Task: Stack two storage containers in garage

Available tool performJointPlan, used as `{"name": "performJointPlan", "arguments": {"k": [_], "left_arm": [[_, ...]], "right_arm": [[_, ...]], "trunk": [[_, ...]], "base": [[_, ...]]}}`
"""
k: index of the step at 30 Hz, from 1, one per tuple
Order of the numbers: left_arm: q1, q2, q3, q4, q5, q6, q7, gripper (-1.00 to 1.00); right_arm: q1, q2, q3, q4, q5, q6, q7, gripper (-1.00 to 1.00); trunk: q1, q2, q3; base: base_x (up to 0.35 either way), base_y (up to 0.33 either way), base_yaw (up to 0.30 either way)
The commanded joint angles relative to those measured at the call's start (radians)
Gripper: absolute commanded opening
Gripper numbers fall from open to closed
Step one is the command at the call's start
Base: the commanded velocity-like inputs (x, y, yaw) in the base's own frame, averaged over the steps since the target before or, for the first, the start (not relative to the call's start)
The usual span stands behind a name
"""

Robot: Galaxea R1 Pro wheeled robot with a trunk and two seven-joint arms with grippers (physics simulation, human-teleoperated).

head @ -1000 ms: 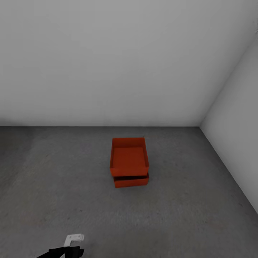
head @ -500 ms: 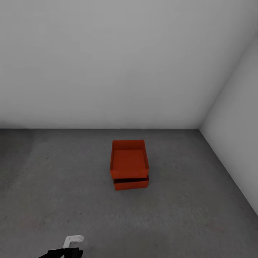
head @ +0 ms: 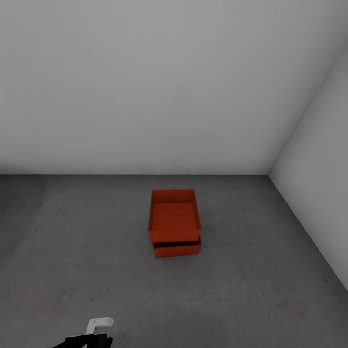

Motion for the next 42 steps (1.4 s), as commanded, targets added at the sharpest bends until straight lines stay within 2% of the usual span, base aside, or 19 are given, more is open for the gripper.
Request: {"name": "performJointPlan", "arguments": {"k": [1, 13, 29, 33, 35, 42], "left_arm": [[-0.001, 0.0, -0.002, 0.0, 0.009, 0.006, -0.004, 1.0], [0.036, -0.006, -0.001, 0.0, 0.009, 0.003, -0.005, 1.0], [0.068, -0.033, -0.001, 0.0, 0.007, 0.0, -0.006, 1.0], [0.084, -0.053, -0.001, 0.0, 0.007, -0.018, -0.006, 1.0], [0.108, -0.061, -0.001, 0.0, 0.008, -0.027, -0.006, 1.0], [0.142, -0.063, -0.001, 0.0, 0.011, -0.064, -0.006, 1.0]], "right_arm": [[-0.001, 0.001, 0.008, 0.003, -0.01, -0.005, -0.001, 1.0], [-0.001, 0.003, 0.009, 0.003, -0.011, -0.005, -0.003, 1.0], [-0.001, 0.003, 0.009, 0.003, -0.01, -0.004, -0.002, 1.0], [-0.001, 0.003, 0.009, 0.003, -0.01, -0.004, -0.002, 1.0], [-0.001, 0.004, 0.009, 0.003, -0.01, -0.004, -0.002, 1.0], [-0.001, 0.005, 0.009, 0.003, -0.01, -0.004, -0.002, 1.0]], "trunk": [[0.0, -0.001, -0.001], [0.0, -0.001, 0.015], [0.0, -0.001, 0.04], [0.0, -0.001, 0.046], [0.0, -0.001, 0.049], [0.0, -0.001, 0.06]], "base": [[0.0, 0.0, 0.0], [0.0, 0.0, 0.0], [0.0, 0.0, 0.0], [0.0, 0.0, 0.0], [0.0, 0.0, 0.0], [0.0, 0.0, 0.0]]}}
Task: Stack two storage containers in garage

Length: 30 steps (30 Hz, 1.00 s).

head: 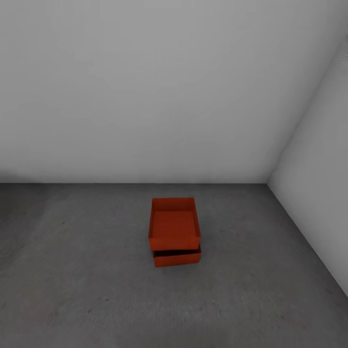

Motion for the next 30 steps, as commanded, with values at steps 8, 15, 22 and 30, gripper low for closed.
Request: {"name": "performJointPlan", "arguments": {"k": [8, 15, 22, 30], "left_arm": [[0.002, 0.0, -0.002, 0.0, 0.008, 0.0, -0.004, 1.0], [0.002, 0.0, -0.002, 0.0, 0.008, 0.0, -0.004, 1.0], [0.002, 0.0, -0.002, 0.0, 0.008, 0.0, -0.004, 1.0], [0.002, -0.003, -0.002, 0.0, 0.008, 0.0, -0.004, 1.0]], "right_arm": [[-0.001, 0.001, 0.008, 0.003, -0.01, -0.004, -0.001, 1.0], [-0.001, 0.001, 0.008, 0.003, -0.01, -0.004, -0.001, 1.0], [-0.001, 0.001, 0.008, 0.003, -0.01, -0.004, -0.001, 1.0], [-0.001, 0.002, 0.008, 0.003, -0.01, -0.004, -0.001, 1.0]], "trunk": [[0.0, -0.001, 0.011], [0.0, -0.001, 0.021], [0.0, -0.001, 0.032], [0.0, -0.001, 0.044]], "base": [[0.0, 0.0, 0.0], [0.0, 0.0, 0.0], [0.0, 0.0, 0.0], [0.0, 0.0, 0.0]]}}
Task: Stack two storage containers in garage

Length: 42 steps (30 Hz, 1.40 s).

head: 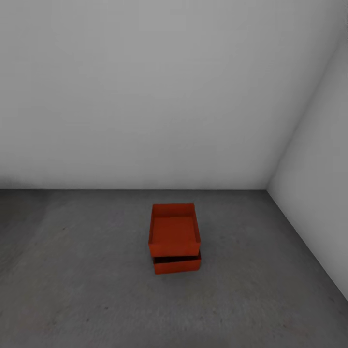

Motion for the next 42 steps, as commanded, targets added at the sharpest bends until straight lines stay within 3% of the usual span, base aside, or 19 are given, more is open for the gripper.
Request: {"name": "performJointPlan", "arguments": {"k": [1, 25, 42], "left_arm": [[-0.001, 0.0, -0.002, 0.0, 0.009, 0.0, -0.004, 1.0], [0.015, -0.012, -0.002, 0.0, 0.006, 0.0, -0.004, 1.0], [0.048, -0.048, -0.002, 0.0, -0.001, -0.001, -0.004, 1.0]], "right_arm": [[-0.001, 0.001, 0.008, 0.003, -0.01, -0.005, -0.001, 1.0], [-0.001, 0.001, 0.008, 0.003, -0.008, -0.005, -0.001, 1.0], [-0.001, 0.009, 0.008, 0.003, -0.008, -0.007, 0.0, 1.0]], "trunk": [[0.0, -0.001, 0.0], [0.0, -0.001, 0.036], [0.0, -0.001, 0.047]], "base": [[0.0, 0.0, 0.0], [0.0, 0.0, 0.0], [0.0, 0.0, 0.0]]}}
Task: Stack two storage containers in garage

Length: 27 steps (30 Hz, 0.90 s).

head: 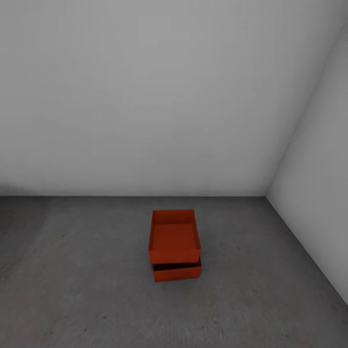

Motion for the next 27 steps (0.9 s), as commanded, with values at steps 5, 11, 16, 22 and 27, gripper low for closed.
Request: {"name": "performJointPlan", "arguments": {"k": [5, 11, 16, 22, 27], "left_arm": [[0.001, 0.0, -0.002, 0.0, 0.007, 0.0, -0.003, 1.0], [0.001, 0.002, -0.002, 0.0, 0.008, 0.0, -0.003, 1.0], [0.001, 0.002, -0.002, 0.0, 0.008, 0.0, -0.003, 1.0], [0.001, 0.004, -0.002, 0.0, 0.008, 0.0, -0.003, 1.0], [0.001, 0.004, -0.002, 0.0, 0.008, 0.0, -0.003, 1.0]], "right_arm": [[-0.001, 0.001, 0.008, 0.003, -0.01, -0.005, -0.001, 1.0], [-0.001, 0.001, 0.008, 0.003, -0.01, -0.005, -0.001, 1.0], [-0.001, 0.001, 0.008, 0.003, -0.01, -0.005, -0.001, 1.0], [-0.001, 0.001, 0.008, 0.003, -0.01, -0.005, -0.001, 1.0], [-0.001, 0.001, 0.008, 0.003, -0.01, -0.005, -0.001, 1.0]], "trunk": [[0.0, -0.002, 0.004], [0.0, -0.002, 0.011], [0.0, -0.002, 0.017], [0.0, -0.002, 0.024], [0.0, -0.002, 0.03]], "base": [[0.0, 0.0, 0.0], [0.0, 0.0, 0.0], [0.0, 0.0, 0.0], [0.0, 0.0, 0.0], [0.0, 0.0, 0.0]]}}
